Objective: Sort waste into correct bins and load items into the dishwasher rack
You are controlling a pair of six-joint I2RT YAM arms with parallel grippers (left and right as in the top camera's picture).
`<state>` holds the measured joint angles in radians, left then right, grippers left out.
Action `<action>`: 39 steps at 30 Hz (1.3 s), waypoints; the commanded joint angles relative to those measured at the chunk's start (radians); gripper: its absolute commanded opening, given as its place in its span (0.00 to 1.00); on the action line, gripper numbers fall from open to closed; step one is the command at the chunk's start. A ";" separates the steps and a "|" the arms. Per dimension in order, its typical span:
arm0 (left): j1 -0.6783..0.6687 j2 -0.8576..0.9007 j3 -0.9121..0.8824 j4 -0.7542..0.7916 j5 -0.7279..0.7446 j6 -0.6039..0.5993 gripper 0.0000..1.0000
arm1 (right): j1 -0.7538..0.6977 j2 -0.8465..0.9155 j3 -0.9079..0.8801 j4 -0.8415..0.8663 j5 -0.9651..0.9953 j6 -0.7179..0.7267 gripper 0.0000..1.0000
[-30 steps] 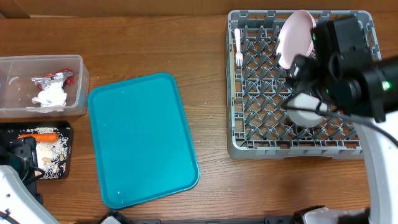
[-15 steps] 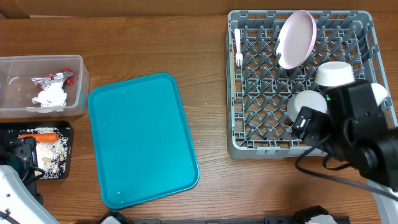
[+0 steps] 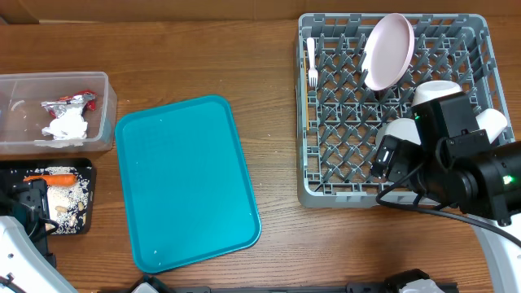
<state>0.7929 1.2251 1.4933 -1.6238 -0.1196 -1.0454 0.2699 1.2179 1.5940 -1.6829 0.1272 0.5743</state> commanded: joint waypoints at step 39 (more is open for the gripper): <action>0.005 -0.001 0.014 0.001 -0.002 -0.017 1.00 | -0.306 -1.216 -1.586 1.720 -0.328 -0.232 1.00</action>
<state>0.7929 1.2251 1.4940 -1.6238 -0.1165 -1.0454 -0.0196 0.0277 0.0185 0.0200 -0.2211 0.4057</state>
